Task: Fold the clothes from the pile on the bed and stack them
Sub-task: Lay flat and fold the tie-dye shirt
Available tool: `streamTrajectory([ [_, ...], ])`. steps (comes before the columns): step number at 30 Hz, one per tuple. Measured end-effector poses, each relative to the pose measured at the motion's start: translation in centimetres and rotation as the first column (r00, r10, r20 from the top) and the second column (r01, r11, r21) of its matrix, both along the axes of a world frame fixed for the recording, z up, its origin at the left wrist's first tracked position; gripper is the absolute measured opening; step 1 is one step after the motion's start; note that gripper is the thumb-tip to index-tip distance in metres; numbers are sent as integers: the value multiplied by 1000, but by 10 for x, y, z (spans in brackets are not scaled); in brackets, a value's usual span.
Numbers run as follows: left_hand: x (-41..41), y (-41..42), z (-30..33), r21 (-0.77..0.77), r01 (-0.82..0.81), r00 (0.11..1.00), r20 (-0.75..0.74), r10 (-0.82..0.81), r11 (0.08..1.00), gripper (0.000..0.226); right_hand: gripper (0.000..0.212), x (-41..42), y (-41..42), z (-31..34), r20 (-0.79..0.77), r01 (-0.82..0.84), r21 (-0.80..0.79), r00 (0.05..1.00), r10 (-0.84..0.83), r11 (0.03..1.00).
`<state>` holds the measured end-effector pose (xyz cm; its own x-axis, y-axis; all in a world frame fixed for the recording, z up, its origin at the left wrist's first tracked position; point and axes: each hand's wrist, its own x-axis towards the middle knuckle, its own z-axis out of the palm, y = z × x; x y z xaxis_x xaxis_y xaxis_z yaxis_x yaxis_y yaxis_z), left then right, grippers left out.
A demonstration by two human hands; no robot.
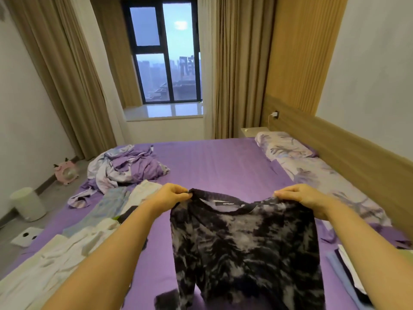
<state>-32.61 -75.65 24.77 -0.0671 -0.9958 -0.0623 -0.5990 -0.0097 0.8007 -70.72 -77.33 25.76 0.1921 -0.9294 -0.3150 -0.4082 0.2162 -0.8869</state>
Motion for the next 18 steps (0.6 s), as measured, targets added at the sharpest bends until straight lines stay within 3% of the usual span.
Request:
streamTrajectory([
  [3, -8, -10, -22, -40, -22, 998, -65, 19, 999, 20, 42, -3, -4, -20, -59, -55, 93, 996, 60, 994],
  [5, -11, -17, -38, -24, -8, 999, -48, 7, 1000, 18, 29, -3, -9, -36, -82, -59, 113, 994, 68, 992],
  [8, -11, -30, -63, -21, -16, 1000, 22, 16, 1000, 17, 12, -3, -22, -64, -73, 26, 78, 997, -20, 997],
  [11, -10, -47, -90, -14, -42, 998, 50, 43, 999, 17, 16, 2, -36, -92, -41, 137, 74, 990, -134, 988],
  [15, -7, -71, -131, 90, -100, 995, -3, 101, 991, 40, 24, 16, -56, -128, -87, 197, 93, 978, -190, 976],
  [18, -3, -90, -169, 228, -78, 993, -67, 96, 970, 46, 23, 29, -74, -159, -105, 251, 112, 965, -240, 961],
])
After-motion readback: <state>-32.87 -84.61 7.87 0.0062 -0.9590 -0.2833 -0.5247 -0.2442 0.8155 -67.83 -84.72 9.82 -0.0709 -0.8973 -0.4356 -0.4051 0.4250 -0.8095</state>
